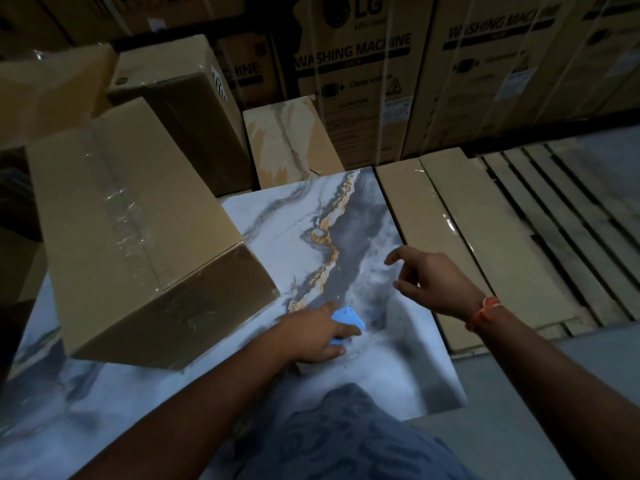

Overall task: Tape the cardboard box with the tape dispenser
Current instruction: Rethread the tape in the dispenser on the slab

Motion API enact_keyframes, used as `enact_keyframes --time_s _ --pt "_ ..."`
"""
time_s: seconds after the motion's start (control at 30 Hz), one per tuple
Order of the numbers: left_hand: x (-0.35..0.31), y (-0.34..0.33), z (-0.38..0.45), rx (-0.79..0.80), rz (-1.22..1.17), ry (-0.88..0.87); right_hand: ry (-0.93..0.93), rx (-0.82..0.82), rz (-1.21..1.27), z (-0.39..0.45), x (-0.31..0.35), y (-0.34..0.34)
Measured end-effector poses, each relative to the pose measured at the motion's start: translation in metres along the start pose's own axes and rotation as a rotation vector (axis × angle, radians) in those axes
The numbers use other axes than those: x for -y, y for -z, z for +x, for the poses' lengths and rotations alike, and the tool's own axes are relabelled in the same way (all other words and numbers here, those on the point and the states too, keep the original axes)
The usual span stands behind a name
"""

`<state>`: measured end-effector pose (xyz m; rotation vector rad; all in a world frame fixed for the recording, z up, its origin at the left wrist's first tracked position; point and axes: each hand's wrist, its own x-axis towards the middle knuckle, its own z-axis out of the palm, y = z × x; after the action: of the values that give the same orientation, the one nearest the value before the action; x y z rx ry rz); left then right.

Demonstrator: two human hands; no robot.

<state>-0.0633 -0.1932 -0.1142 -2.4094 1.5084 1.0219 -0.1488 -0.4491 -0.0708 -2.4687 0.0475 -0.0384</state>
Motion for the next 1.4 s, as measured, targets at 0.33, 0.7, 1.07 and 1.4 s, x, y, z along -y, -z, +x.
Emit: enact_keyframes --time_s 0.33,0.7,1.07,1.4 --pt "-0.003 -0.008 0.015 -0.313 -0.914 0.356 0.077 0.027 -0.155 0.001 0.020 -0.026" --pt "0.023 0.025 0.029 -0.461 -0.926 -0.026 0.129 -0.098 -0.616 0.003 0.076 -0.048" --pt "0.036 0.008 0.022 -0.612 -0.970 -0.141 -0.041 -0.148 -0.655 -0.014 0.101 -0.079" --pt "0.040 -0.004 0.020 -0.569 -1.087 -0.133 -0.636 -0.455 0.613 -0.036 0.082 -0.121"
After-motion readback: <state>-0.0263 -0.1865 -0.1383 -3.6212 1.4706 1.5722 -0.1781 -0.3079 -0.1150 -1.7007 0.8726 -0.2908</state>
